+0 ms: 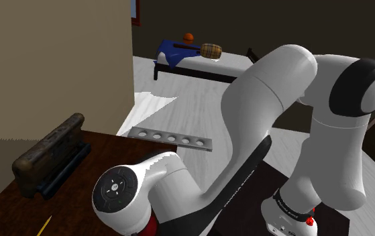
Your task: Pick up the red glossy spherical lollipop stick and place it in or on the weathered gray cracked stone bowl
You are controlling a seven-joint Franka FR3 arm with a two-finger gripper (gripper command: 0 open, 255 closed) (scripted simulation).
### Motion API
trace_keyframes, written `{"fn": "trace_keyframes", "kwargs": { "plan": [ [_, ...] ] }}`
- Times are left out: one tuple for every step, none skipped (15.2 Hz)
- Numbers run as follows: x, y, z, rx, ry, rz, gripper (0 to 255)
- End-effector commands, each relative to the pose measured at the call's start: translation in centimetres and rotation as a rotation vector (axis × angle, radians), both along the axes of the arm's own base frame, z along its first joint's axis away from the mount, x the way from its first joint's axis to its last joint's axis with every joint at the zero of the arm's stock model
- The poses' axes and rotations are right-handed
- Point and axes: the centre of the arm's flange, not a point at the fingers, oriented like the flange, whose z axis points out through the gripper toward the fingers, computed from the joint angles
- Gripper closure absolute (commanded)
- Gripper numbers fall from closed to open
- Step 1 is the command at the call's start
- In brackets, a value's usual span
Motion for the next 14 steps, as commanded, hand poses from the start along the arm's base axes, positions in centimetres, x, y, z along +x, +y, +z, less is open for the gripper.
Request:
{"fn": "trace_keyframes", "kwargs": {
  "plan": [
    [-0.04, -0.10, -1.32, 0.001, 0.000, 0.000, 255],
    [-0.04, -0.10, -1.32, 0.001, 0.000, 0.000, 255],
    [-0.04, -0.10, -1.32, 0.001, 0.000, 0.000, 255],
    [-0.04, -0.10, -1.32, 0.001, 0.000, 0.000, 255],
    [-0.04, -0.10, -1.32, 0.001, 0.000, 0.000, 255],
    [-0.04, -0.10, -1.32, 0.001, 0.000, 0.000, 255],
    [-0.04, -0.10, -1.32, 0.001, 0.000, 0.000, 255],
    [-0.04, -0.10, -1.32, 0.001, 0.000, 0.000, 255],
    [-0.04, -0.10, -1.32, 0.001, 0.000, 0.000, 255],
    [-0.04, -0.10, -1.32, 0.001, 0.000, 0.000, 0],
    [-0.04, -0.10, -1.33, 0.001, 0.000, 0.000, 0],
    [-0.04, -0.10, -1.33, 0.001, 0.000, 0.000, 0],
    [-0.04, -0.10, -1.33, 0.001, 0.000, 0.000, 0],
    [-0.04, -0.10, -1.33, 0.001, 0.000, 0.000, 0]
  ]
}}
